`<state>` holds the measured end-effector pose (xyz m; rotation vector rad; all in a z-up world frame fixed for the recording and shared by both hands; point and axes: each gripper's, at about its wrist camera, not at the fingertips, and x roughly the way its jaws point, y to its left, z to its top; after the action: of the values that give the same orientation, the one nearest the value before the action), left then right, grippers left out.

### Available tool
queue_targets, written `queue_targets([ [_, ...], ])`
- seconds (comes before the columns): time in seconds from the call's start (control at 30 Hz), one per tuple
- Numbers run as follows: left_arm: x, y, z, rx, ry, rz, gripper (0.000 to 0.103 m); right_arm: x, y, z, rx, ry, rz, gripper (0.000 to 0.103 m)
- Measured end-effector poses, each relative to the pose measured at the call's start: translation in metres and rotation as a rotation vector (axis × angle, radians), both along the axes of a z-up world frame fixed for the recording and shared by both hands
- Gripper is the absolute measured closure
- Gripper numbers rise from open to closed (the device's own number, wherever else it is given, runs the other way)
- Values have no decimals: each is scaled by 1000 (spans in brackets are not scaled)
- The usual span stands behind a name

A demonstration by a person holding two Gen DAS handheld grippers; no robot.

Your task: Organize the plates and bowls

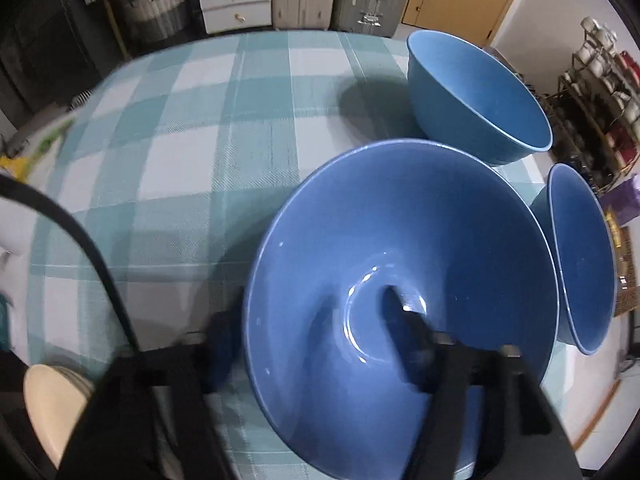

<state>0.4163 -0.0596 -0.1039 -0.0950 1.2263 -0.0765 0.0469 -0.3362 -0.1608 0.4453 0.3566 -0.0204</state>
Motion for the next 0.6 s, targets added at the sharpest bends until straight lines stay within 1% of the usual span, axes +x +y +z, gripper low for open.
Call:
queue_targets([
  [0.07, 2, 3, -2, 5, 18, 4, 76, -2, 4, 2, -17, -6, 7, 1],
  [0.1, 2, 5, -3, 5, 19, 2, 80, -3, 6, 3, -26, -15, 11, 1],
  [0.13, 2, 7, -3, -1, 19, 1, 87, -3, 7, 4, -31, -18, 14, 1],
  [0.17, 2, 9, -3, -10, 24, -2, 92, -4, 9, 5, -35, -19, 16, 1],
  [0.27, -1, 12, -5, 1, 35, -3, 95, -5, 8, 4, -28, -20, 21, 1],
  [0.37, 0, 10, -6, 31, 34, -17, 96, -4, 4, 2, -8, -15, 26, 1],
  [0.6, -10, 10, -5, 55, 48, -44, 96, -6, 4, 3, -6, -15, 20, 1],
])
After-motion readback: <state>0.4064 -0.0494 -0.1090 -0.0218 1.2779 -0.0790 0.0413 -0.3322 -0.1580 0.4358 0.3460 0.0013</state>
